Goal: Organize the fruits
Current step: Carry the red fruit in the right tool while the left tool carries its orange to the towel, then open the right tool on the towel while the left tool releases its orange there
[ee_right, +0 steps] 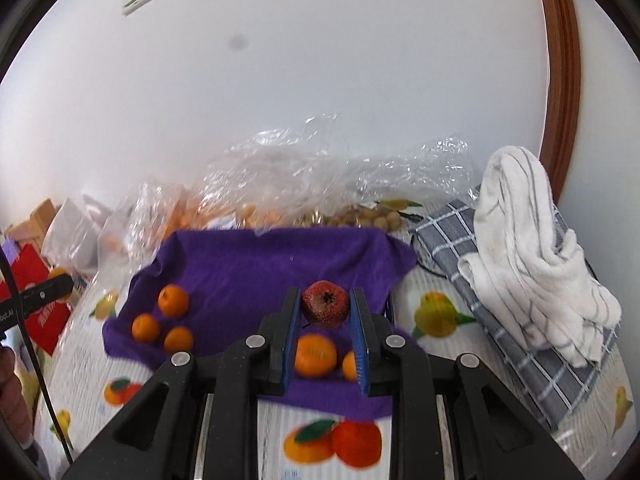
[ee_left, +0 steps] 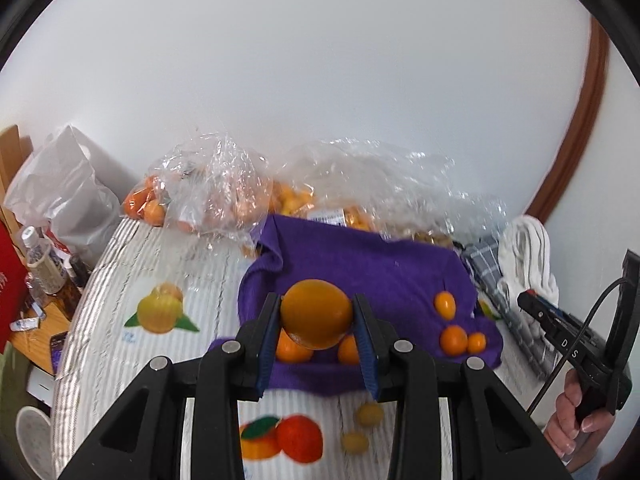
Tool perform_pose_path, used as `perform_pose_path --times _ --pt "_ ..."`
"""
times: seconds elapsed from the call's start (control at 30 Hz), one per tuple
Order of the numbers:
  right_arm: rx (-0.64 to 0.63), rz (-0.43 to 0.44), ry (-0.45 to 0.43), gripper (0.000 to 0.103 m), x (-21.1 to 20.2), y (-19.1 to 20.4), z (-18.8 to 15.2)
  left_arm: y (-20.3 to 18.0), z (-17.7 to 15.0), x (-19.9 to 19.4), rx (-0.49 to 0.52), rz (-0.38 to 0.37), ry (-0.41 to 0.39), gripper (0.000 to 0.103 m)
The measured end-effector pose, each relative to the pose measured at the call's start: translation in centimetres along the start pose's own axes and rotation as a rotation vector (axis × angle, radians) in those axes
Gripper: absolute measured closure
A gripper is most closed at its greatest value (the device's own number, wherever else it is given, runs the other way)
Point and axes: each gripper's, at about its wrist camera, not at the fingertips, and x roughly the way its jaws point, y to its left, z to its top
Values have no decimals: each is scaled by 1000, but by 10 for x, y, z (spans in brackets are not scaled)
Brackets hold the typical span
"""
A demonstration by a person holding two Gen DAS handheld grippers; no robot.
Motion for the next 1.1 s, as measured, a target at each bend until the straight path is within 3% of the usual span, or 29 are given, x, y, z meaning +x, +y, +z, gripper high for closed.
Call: perform_pose_path --times 0.23,0.5,1.1 --pt "66 21 20 79 39 -16 4 3 5 43 -48 -12 -2 69" --pt "53 5 102 79 75 -26 -23 -12 -24 81 40 -9 32 69" --pt "60 -4 130 79 92 -29 -36 -15 -37 97 69 9 64 69"
